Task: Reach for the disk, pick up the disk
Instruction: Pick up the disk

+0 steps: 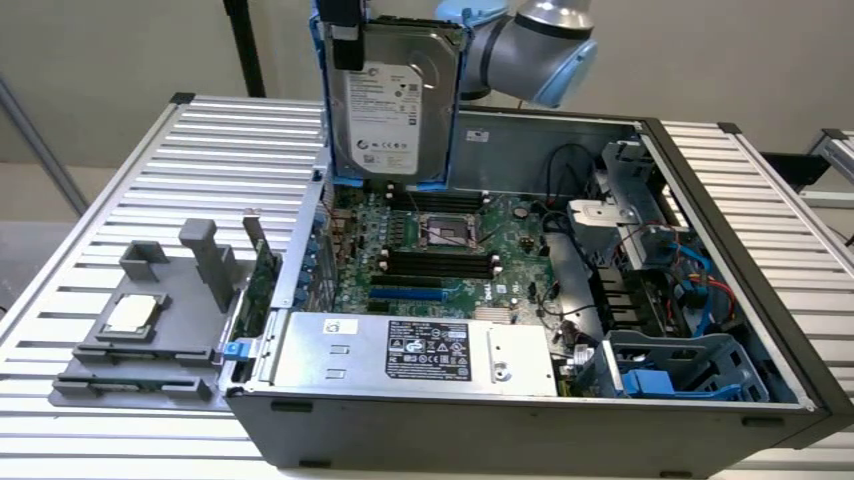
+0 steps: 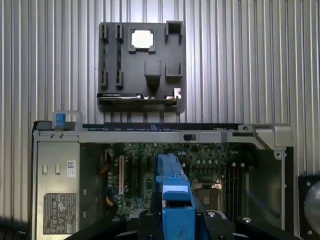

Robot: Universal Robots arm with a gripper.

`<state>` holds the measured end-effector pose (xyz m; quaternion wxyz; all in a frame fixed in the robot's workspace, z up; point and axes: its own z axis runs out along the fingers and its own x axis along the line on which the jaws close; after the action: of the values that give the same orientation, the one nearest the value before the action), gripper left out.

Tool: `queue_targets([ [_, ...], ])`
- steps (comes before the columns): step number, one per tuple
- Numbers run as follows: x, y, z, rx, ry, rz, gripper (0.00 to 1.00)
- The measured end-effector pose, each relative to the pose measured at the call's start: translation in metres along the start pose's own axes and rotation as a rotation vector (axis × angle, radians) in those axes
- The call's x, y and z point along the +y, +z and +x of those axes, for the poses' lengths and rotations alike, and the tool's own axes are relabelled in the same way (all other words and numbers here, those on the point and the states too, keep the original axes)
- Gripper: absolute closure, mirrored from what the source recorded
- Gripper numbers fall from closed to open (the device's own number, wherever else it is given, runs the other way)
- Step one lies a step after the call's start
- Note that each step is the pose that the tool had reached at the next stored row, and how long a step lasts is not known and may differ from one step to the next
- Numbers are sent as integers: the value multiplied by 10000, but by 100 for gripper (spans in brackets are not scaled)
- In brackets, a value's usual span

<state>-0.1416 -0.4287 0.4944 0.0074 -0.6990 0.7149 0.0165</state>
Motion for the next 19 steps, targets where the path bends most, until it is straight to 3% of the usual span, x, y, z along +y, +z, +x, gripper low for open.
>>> queue_targets([
  [19, -873, -14, 228, 0, 1, 0, 67],
])
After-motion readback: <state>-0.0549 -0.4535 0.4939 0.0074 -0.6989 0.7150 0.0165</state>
